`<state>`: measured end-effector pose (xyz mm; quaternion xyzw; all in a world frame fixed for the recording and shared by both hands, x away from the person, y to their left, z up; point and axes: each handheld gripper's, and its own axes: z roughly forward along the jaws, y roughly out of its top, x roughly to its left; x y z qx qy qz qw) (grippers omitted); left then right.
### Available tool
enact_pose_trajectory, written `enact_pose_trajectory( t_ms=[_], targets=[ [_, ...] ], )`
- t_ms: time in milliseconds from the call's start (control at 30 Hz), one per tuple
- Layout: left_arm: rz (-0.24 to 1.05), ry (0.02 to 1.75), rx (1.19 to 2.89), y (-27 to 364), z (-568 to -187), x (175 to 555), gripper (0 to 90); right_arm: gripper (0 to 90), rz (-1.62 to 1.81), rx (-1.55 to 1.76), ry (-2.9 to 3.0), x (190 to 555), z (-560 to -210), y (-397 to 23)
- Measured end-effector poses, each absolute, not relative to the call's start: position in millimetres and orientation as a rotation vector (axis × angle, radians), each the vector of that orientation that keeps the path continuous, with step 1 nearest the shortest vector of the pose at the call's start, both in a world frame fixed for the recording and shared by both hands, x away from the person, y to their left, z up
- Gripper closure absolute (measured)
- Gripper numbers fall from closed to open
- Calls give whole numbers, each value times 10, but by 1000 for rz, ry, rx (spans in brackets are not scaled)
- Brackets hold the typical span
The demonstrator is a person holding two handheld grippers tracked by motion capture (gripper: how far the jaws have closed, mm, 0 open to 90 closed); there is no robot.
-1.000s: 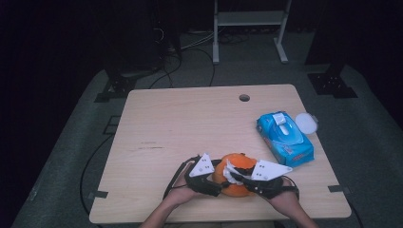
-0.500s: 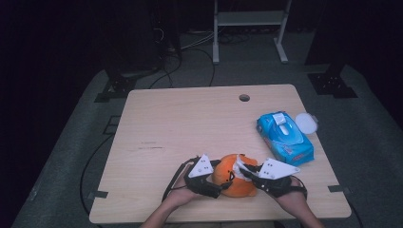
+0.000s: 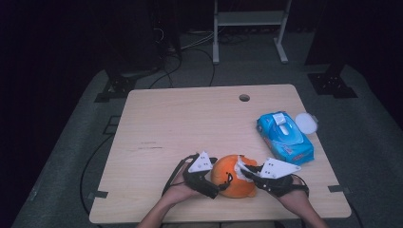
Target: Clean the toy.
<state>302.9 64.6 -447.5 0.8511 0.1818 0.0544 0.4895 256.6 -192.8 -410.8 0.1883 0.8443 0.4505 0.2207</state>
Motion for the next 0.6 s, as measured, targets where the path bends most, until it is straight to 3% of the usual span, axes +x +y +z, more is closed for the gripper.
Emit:
enact_pose_trajectory(
  t_ms=[67,167,300,400,533,567,600],
  targets=[
    [110,448,2067,629,-4519,3031,60,795,1255,507,2345,2559,-4106,-1881],
    [178,420,2066,628,-4481,2996,216,795,1233,503,2344,2571,-4104,-1838],
    [463,311,2038,565,-4401,2886,270,795,1291,518,2306,2600,-4009,-1796],
    [543,212,2076,565,-4432,2850,271,795,1300,470,2306,2611,-4001,-1719],
    [507,209,2065,606,-4453,2856,228,795,1267,502,2296,2646,-4034,-1818],
    [453,240,2051,613,-4456,2871,228,795,1267,502,2296,2646,-4034,-1818],
    [365,305,2028,626,-4444,2917,152,795,1238,545,2274,2659,-4075,-1896]
  ],
)
